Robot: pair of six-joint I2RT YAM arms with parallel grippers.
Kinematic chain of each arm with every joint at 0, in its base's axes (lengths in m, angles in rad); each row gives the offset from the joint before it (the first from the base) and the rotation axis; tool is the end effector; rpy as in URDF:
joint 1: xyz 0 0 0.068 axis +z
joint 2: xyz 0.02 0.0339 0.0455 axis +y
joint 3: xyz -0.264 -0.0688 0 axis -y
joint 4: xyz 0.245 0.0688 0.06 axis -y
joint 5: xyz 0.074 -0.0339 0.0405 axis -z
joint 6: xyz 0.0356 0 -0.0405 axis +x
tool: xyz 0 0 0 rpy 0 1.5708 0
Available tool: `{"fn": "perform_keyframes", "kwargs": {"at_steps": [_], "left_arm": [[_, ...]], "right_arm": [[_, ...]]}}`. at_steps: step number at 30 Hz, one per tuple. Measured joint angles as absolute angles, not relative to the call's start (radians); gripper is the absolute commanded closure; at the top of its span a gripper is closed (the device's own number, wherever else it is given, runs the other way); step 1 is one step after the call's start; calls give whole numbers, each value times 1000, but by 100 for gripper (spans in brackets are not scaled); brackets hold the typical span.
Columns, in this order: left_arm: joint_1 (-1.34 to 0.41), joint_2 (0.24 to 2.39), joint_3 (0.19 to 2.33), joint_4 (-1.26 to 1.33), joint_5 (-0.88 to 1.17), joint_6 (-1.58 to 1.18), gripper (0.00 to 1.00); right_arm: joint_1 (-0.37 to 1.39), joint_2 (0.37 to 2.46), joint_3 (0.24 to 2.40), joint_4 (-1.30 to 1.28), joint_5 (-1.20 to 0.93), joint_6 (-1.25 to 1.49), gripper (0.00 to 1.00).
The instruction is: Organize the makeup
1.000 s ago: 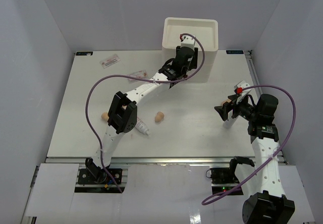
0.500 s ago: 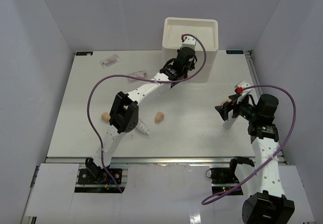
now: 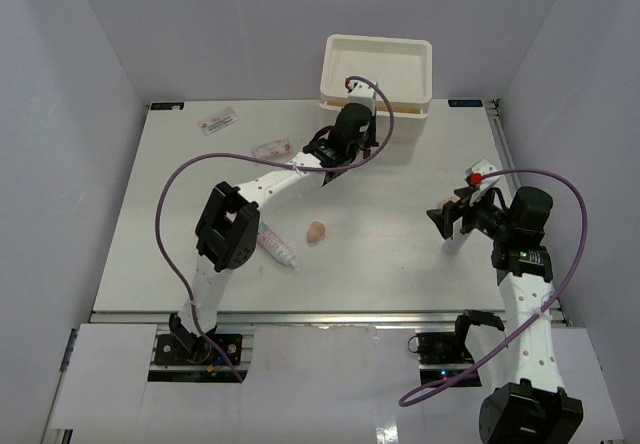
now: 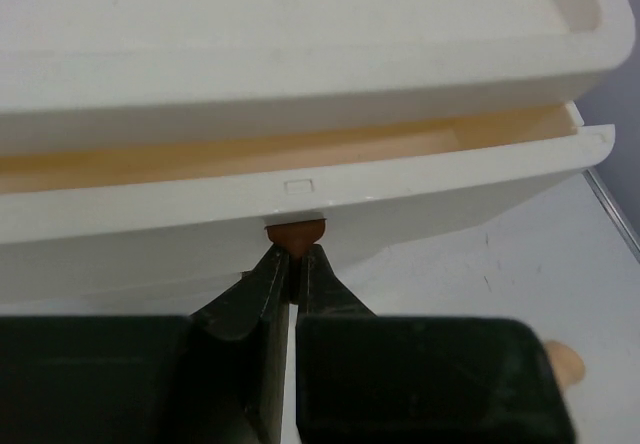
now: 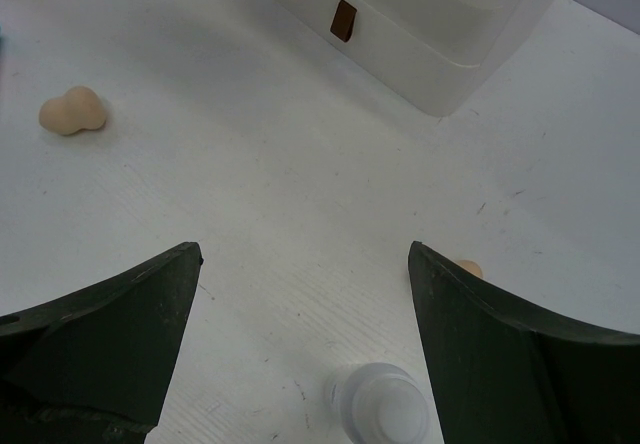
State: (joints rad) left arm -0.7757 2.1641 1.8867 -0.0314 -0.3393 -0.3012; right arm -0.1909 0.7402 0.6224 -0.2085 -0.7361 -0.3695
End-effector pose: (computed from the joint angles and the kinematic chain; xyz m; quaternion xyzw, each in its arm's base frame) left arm 0.3811 -0.3572 0.2903 0.0902 0.7970 -0.1812 0.5691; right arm 0.1720 -0.0089 0.2902 -0.2765 0.7364 0.1306 0.6035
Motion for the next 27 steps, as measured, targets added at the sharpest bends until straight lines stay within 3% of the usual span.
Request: {"fn": "perform_keyframes", "kwargs": {"at_steps": [7, 11, 13, 19, 22, 27], "left_arm": [[-816, 1891, 1510, 27, -230, -371, 100], [-828, 1825, 1419, 48, -191, -410, 99], [-829, 1822, 1412, 53, -174, -424, 85], [-827, 1821, 1408, 54, -145, -457, 17], [-828, 1809, 1400, 45, -133, -456, 3], [-830, 1745, 1375, 23, -105, -439, 2]], "right_arm": [[-197, 732, 620, -208, -744, -373, 10], [-200, 720, 607, -212, -779, -390, 10], [-202, 717, 605, -214, -805, -406, 10], [-203, 713, 604, -238, -884, -467, 10], [-203, 709, 604, -256, -932, -510, 9], [-204, 710, 628, -331, -1023, -581, 9]]}}
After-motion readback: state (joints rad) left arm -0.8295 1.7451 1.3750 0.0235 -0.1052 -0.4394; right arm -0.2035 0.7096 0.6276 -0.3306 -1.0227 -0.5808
